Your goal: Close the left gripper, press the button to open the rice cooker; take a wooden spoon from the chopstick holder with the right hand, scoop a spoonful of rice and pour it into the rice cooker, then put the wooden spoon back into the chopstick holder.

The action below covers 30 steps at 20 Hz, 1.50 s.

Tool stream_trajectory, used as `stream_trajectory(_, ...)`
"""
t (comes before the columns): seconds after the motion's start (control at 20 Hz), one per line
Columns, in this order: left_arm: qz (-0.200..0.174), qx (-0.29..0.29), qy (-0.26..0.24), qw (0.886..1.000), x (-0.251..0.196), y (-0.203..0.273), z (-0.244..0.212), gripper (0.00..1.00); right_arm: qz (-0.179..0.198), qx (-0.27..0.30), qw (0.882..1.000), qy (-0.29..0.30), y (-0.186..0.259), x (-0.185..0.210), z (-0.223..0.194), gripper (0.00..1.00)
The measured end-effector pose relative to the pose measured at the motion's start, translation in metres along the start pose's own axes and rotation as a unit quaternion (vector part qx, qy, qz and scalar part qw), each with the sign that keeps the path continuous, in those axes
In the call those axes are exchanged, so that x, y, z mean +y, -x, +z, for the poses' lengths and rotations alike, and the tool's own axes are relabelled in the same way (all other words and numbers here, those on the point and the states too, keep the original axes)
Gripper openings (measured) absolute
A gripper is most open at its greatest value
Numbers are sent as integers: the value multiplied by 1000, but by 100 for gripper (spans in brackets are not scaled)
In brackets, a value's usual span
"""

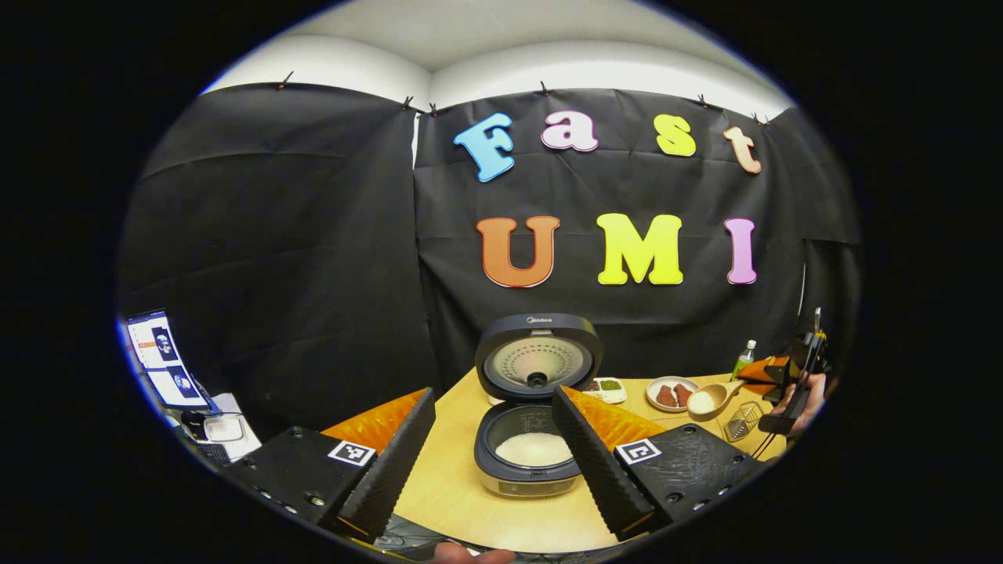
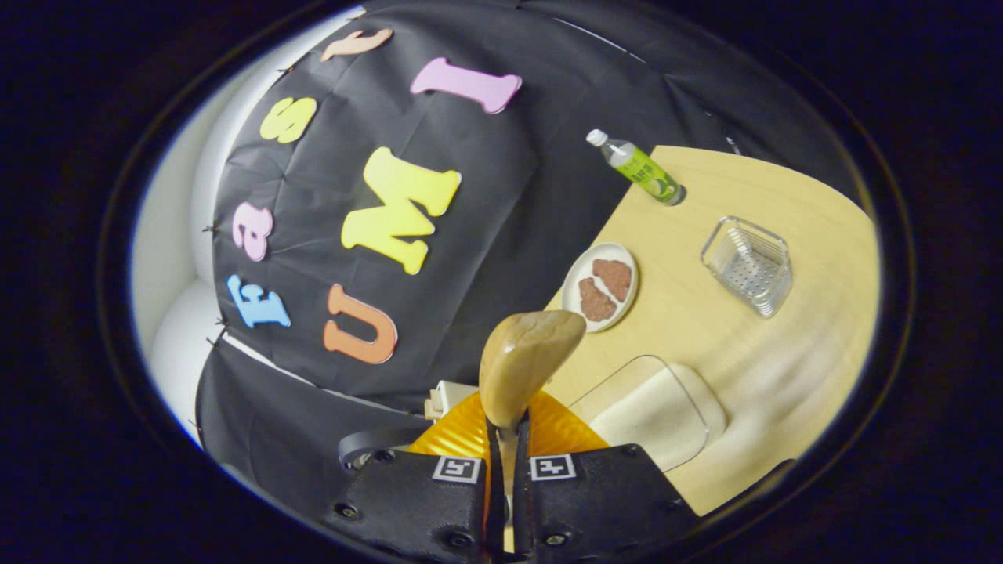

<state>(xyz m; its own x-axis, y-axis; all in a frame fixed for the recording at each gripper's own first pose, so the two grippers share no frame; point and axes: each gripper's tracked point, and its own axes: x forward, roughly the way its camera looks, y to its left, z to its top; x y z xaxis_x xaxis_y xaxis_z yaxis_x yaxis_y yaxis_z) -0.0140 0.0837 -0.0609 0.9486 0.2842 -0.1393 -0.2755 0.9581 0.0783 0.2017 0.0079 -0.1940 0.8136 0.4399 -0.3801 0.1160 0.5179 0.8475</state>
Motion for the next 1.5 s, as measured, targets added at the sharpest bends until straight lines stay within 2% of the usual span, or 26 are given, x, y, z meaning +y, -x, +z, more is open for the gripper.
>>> stream_trajectory(0.35, 37, 0, 24, 999, 38, 21, -6, 96, 48, 63, 995, 66, -45, 96, -79, 9)
stream_trajectory(0.65, 78, 8, 37, 996, 83, 37, -16, 96, 48, 99, 976, 188, -88, 137, -154, 10)
stream_trajectory(0.85, 98, 8, 47, 994, 105, 45, -19, 96, 33, 85, 952, 292, -113, 145, -182, 10)
stream_trajectory(1.1, 119, 11, 58, 991, 125, 49, -24, 96, 24, 72, 926, 370, -127, 152, -206, 10)
stream_trajectory(1.3, 138, 12, 65, 988, 141, 53, -27, 97, 34, 56, 891, 450, -131, 166, -223, 10)
stream_trajectory(1.5, 147, 11, 72, 986, 149, 56, -29, 97, 43, 38, 862, 504, -131, 176, -233, 10)
